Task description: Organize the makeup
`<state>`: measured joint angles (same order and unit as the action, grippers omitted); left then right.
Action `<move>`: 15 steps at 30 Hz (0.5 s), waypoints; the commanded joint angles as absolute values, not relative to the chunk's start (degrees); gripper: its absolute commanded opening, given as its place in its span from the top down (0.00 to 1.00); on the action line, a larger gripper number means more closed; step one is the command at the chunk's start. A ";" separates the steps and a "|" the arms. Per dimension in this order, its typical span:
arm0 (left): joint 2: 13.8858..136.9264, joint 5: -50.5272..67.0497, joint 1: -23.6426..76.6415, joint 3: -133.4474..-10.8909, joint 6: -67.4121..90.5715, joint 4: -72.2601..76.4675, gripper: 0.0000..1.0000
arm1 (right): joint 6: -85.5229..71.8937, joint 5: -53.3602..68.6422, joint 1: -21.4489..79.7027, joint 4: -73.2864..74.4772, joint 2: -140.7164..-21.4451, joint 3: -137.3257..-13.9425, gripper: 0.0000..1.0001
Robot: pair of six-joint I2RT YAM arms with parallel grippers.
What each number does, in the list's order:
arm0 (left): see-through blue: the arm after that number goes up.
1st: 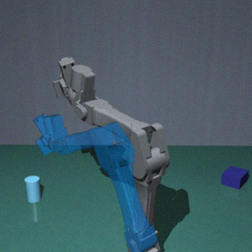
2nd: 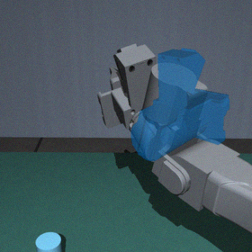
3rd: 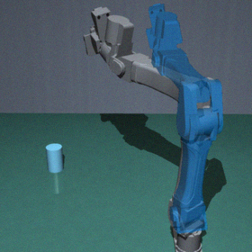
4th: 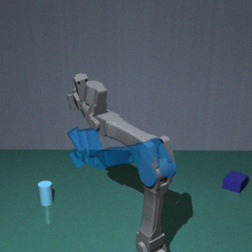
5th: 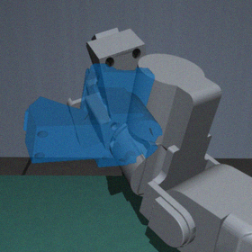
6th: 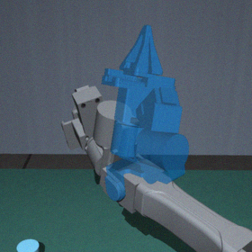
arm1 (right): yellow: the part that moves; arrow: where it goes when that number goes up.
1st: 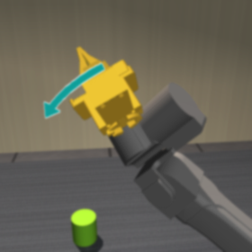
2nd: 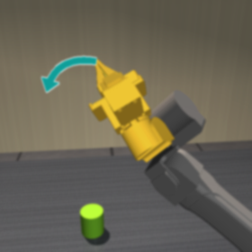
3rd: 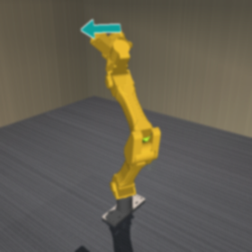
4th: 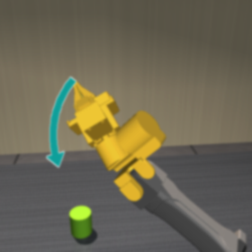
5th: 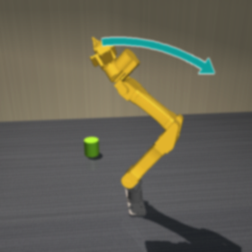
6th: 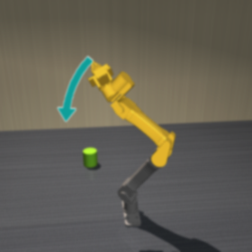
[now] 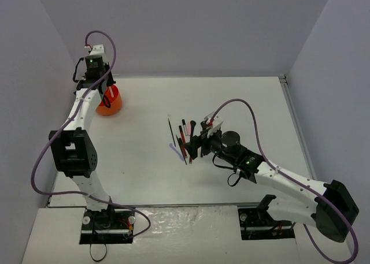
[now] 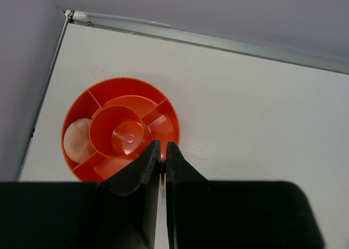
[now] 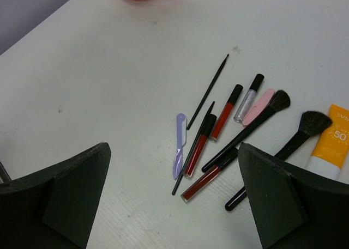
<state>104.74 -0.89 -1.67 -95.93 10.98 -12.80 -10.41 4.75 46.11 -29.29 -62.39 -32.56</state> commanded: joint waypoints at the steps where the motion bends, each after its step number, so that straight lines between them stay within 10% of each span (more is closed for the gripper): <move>1: 107.02 3.02 -4.07 -101.74 8.78 -5.21 1.00 | -10.20 5.63 45.70 -32.43 -63.47 -33.38 0.00; 15: 109.72 7.77 -6.94 -100.36 11.74 5.24 1.00 | -10.11 6.08 45.48 -32.09 -65.18 -33.23 0.00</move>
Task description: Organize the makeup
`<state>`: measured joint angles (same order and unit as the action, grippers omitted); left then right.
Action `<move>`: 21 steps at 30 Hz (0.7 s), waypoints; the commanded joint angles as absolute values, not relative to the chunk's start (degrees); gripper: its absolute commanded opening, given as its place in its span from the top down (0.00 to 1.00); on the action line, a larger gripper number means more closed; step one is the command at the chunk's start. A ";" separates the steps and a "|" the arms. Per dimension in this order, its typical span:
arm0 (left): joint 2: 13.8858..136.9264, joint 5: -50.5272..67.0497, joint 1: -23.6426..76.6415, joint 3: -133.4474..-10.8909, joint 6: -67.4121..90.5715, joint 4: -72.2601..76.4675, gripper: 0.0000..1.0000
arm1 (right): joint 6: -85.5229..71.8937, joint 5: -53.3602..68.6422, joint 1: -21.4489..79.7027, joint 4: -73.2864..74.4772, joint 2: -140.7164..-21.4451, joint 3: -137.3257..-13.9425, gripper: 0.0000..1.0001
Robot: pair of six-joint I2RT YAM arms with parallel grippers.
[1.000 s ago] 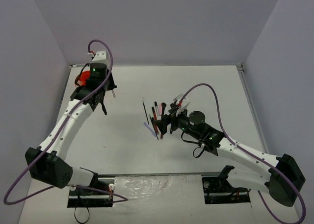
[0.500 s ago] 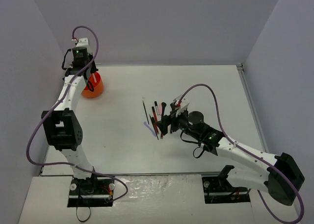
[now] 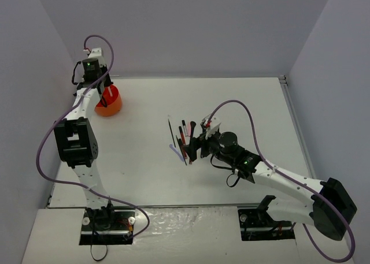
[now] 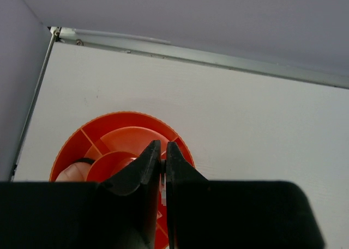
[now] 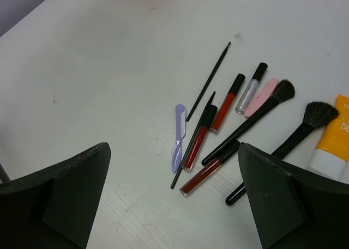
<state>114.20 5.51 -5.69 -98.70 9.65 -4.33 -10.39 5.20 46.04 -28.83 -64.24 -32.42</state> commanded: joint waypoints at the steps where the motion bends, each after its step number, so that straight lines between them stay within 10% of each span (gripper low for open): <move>1: 109.60 7.64 -6.94 -100.12 11.86 6.06 1.00 | -10.11 6.24 45.44 -32.17 -65.39 -33.31 0.00; 21: 117.90 5.89 -8.03 -106.69 13.64 9.11 0.99 | -9.99 6.94 45.44 -32.96 -67.71 -33.17 0.00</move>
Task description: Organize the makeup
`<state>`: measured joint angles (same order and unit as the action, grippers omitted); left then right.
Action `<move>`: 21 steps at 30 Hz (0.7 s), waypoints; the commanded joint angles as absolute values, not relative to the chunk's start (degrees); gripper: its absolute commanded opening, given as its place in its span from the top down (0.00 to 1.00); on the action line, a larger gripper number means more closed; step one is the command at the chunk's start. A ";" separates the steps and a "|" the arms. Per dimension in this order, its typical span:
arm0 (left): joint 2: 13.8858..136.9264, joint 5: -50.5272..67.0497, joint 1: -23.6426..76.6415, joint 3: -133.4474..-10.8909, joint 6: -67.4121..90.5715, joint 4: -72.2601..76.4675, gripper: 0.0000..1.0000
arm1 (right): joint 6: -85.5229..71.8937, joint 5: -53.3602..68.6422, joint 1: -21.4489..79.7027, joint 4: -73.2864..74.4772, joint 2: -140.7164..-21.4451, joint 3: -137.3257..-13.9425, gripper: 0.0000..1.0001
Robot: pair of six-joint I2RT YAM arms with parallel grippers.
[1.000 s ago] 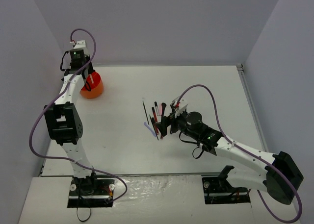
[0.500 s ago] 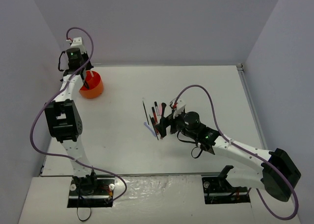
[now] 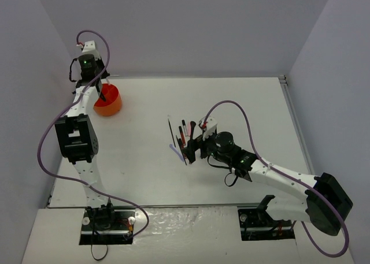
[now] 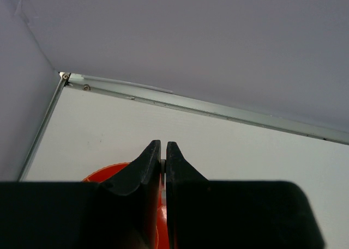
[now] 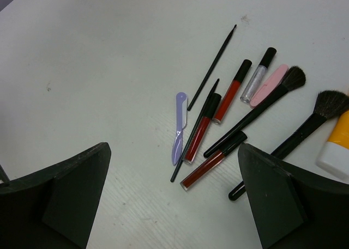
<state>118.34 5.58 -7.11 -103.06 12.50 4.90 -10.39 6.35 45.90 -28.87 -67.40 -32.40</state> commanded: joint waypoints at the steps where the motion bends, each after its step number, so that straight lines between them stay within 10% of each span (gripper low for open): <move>1: 118.25 5.89 -8.07 -106.88 13.57 8.88 0.99 | -9.95 6.94 45.44 -32.96 -67.75 -33.21 0.00; 11: 119.71 5.71 -8.48 -107.05 13.14 8.27 0.86 | -9.84 7.29 45.44 -32.87 -68.07 -33.27 0.00; 21: 113.94 6.19 -8.88 -104.22 13.21 7.58 0.48 | -10.13 5.45 45.44 -30.75 -66.68 -33.77 0.01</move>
<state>122.10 5.76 -8.28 -103.35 12.84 3.89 -10.37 6.45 45.74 -28.80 -68.03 -32.40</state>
